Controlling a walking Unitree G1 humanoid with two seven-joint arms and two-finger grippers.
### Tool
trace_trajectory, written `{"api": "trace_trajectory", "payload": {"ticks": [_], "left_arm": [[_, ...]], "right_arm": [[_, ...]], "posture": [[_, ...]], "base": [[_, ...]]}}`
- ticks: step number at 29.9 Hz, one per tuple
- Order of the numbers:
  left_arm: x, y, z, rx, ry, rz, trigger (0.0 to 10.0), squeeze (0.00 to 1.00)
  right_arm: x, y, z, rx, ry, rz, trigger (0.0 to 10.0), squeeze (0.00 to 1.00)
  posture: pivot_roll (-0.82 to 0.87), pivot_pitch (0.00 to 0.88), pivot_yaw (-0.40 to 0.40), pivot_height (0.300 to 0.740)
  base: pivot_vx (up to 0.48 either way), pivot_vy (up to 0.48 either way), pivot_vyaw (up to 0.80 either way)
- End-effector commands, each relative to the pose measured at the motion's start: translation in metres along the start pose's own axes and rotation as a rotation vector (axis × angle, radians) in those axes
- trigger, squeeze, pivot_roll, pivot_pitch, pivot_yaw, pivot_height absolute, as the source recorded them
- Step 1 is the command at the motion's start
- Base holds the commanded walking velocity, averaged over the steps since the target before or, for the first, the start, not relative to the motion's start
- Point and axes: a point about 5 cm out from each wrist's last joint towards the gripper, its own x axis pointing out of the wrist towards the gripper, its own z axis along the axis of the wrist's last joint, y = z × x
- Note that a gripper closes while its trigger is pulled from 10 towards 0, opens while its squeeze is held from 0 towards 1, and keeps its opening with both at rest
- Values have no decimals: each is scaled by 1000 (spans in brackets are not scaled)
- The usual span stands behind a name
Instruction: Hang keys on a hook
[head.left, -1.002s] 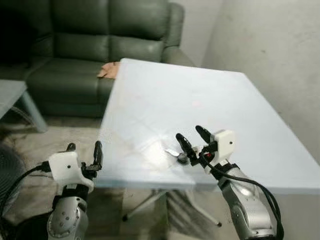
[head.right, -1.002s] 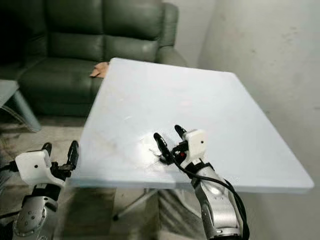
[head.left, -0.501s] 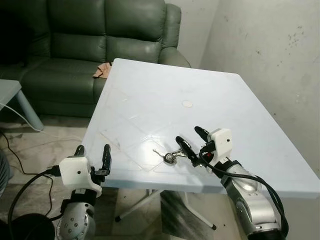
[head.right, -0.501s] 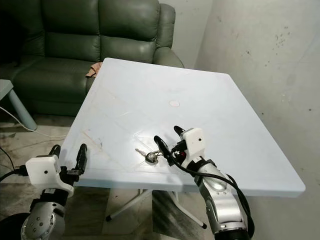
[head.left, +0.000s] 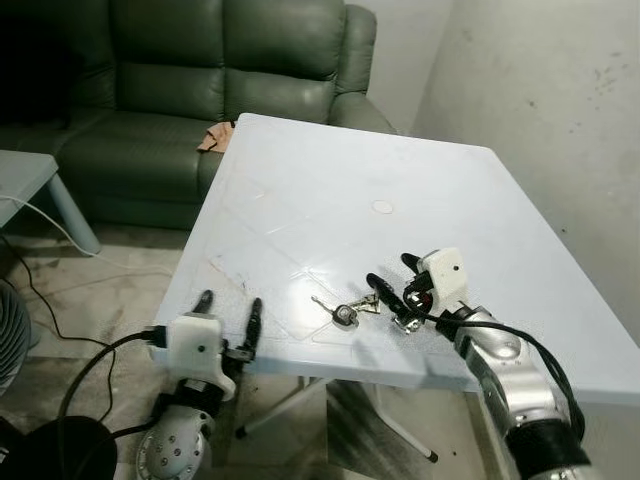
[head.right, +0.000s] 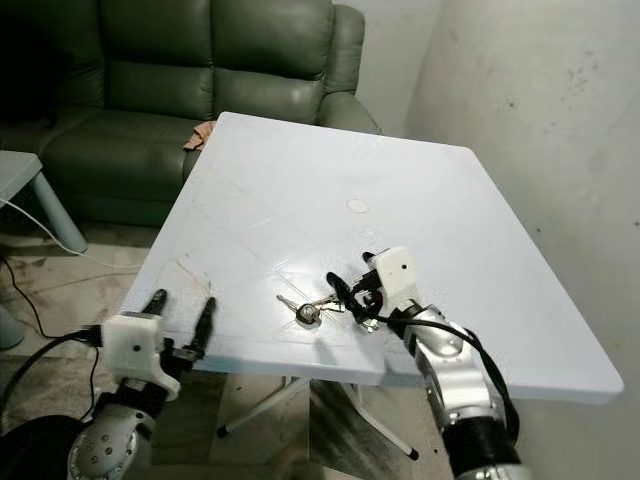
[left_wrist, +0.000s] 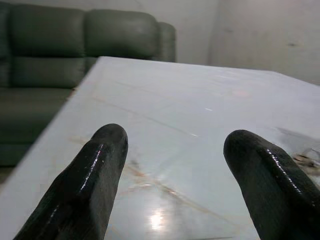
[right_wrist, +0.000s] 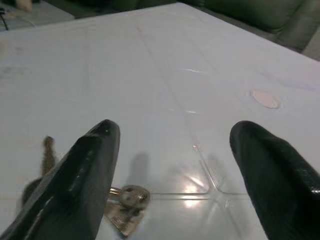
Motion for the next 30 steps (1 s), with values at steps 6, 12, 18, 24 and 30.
{"api": "trace_trajectory", "payload": {"ticks": [6,12,18,24,30], "left_arm": [[1,-15,-3,35,11,-100,10000,0],[-3,-28,-6,79,31,-211,10000,0],[2,-27,-5,85,24,-235,10000,0],[3,-31,-2,96,14,-268,10000,0],[2,-34,-2,101,14,-291,10000,0]], "right_arm": [[-6,-17,-4,-25,13,69,10000,0],[-25,-40,-9,-43,33,146,10000,0],[-33,-44,-21,-81,85,185,10000,0],[-38,-46,-27,-97,117,217,10000,0],[-39,-49,-29,-112,133,222,10000,0]], "posture": [[-5,45,-108,740],[-32,57,-83,740],[-42,51,-69,740],[-43,45,-64,740],[-41,46,-63,740]], "base": [[0,0,0],[0,0,0],[0,0,0],[0,0,0],[0,0,0]]}}
